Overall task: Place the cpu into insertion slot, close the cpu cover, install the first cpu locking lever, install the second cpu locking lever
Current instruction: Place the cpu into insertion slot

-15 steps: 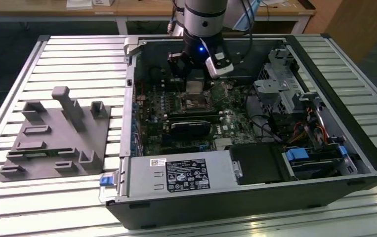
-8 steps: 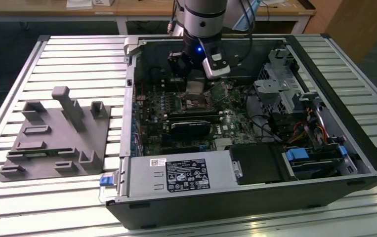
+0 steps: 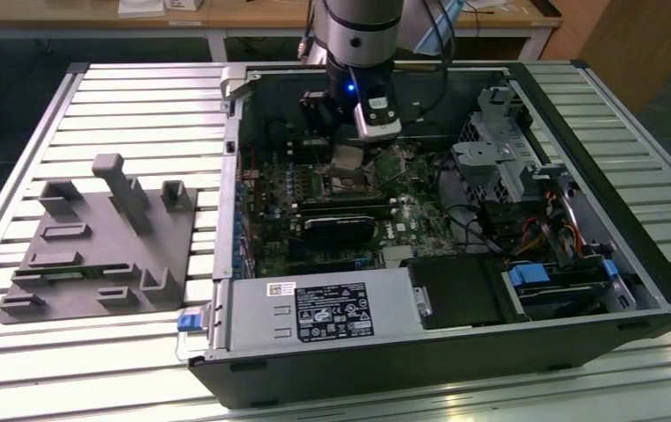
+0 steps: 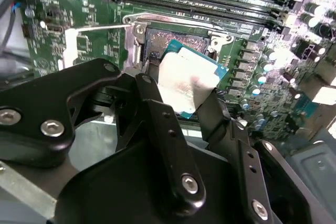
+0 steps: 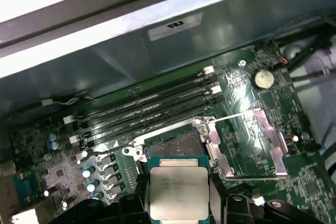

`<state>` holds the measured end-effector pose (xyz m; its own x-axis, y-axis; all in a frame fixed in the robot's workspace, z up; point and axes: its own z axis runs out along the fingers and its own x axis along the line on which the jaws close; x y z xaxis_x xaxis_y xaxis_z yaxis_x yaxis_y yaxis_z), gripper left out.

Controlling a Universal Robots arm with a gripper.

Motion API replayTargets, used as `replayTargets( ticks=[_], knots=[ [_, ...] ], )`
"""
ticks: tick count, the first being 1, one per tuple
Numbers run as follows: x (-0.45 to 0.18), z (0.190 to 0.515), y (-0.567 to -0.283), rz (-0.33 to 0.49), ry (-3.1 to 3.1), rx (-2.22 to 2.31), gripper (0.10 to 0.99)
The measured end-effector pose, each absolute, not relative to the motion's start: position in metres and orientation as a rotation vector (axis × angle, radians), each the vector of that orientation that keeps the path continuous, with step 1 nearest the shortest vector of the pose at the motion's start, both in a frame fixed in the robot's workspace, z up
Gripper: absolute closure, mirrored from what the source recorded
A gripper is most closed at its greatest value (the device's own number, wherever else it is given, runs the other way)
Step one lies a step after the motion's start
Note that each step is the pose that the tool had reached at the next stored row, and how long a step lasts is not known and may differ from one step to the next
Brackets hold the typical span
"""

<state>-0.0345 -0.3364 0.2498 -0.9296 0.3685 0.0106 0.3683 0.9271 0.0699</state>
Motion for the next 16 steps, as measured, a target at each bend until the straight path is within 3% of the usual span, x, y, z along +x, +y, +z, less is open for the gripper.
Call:
replayTargets(
  ticks=[16],
  knots=[
    [-0.0345,0.2492,-0.3364,0.066,2.978,0.924,0.549]
  ],
)
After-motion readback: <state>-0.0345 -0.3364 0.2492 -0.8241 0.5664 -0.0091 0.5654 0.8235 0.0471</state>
